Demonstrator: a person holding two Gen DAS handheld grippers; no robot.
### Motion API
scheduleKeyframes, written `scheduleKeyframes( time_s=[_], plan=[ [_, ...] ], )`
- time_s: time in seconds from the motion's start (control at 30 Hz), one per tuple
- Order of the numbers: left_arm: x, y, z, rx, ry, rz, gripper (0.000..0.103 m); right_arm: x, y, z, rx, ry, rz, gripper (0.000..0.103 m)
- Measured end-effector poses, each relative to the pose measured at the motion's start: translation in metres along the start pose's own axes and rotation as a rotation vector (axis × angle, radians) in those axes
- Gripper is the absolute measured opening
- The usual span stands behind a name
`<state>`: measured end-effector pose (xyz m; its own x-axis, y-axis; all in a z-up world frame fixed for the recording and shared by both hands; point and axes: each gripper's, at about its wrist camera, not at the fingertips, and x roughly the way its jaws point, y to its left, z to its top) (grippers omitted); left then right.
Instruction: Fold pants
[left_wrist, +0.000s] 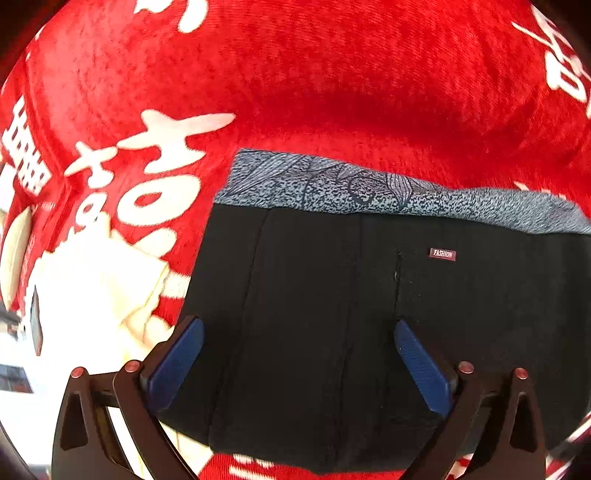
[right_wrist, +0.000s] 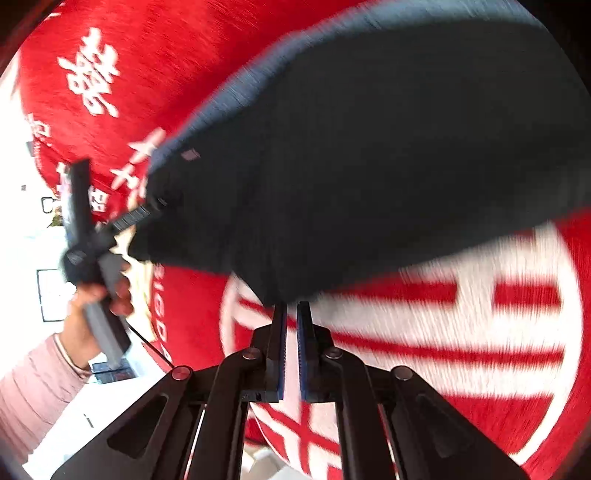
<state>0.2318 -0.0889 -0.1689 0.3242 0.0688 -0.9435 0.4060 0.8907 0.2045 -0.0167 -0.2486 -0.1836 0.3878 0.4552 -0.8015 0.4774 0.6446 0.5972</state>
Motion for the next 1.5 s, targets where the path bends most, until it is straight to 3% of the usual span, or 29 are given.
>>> scheduleKeyframes(
  time_s=[0.1, 0.17, 0.3, 0.37, 0.47, 0.53, 0.7, 0.8, 0.93, 1.1, 1.17, 1.3, 1.4, 1.5],
  plan=[
    [-0.022, -0.011, 0.005, 0.037, -0.051, -0.038, 0.103, -0.021, 0.000, -0.012, -0.042, 0.008, -0.032, 0.007],
    [-0.029, -0.020, 0.014, 0.061, -0.083, -0.050, 0.103, -0.044, 0.003, -0.007, -0.090, -0.041, -0.071, 0.018],
    [-0.009, -0.035, 0.037, 0.049, -0.065, -0.020, 0.103, -0.083, 0.000, 0.034, -0.164, -0.188, -0.204, 0.028],
    [0.012, -0.039, 0.043, 0.042, -0.025, 0.043, 0.103, -0.088, -0.010, 0.058, -0.161, -0.219, -0.252, 0.036],
    [0.012, -0.035, 0.042, -0.017, -0.005, 0.028, 0.103, -0.077, -0.044, 0.083, -0.116, -0.170, -0.400, 0.038],
    [-0.002, -0.040, 0.036, 0.006, 0.011, 0.015, 0.103, -0.095, -0.067, 0.082, -0.049, -0.199, -0.314, 0.040],
    [-0.057, -0.084, 0.011, 0.127, -0.030, -0.048, 0.103, -0.149, -0.095, 0.052, 0.044, -0.261, -0.315, 0.049],
    [-0.089, -0.128, -0.002, 0.193, -0.055, -0.112, 0.103, -0.174, -0.110, 0.039, 0.063, -0.280, -0.364, 0.057],
    [-0.122, -0.206, -0.013, 0.286, -0.094, -0.179, 0.103, -0.211, -0.161, 0.027, 0.164, -0.301, -0.398, 0.058],
    [-0.135, -0.284, -0.014, 0.325, -0.094, -0.226, 0.103, -0.254, -0.216, 0.023, 0.268, -0.353, -0.467, 0.056],
    [-0.135, -0.303, -0.009, 0.309, -0.088, -0.231, 0.103, -0.267, -0.227, 0.029, 0.261, -0.380, -0.475, 0.035],
    [-0.132, -0.345, 0.004, 0.255, -0.080, -0.247, 0.103, -0.272, -0.231, 0.073, 0.192, -0.414, -0.418, 0.033],
    [-0.122, -0.374, 0.010, 0.236, -0.091, -0.204, 0.103, -0.248, -0.215, 0.112, 0.086, -0.396, -0.353, 0.033],
    [-0.098, -0.381, 0.012, 0.211, -0.043, -0.171, 0.103, -0.221, -0.208, 0.145, -0.005, -0.357, -0.325, 0.033]
  ],
)
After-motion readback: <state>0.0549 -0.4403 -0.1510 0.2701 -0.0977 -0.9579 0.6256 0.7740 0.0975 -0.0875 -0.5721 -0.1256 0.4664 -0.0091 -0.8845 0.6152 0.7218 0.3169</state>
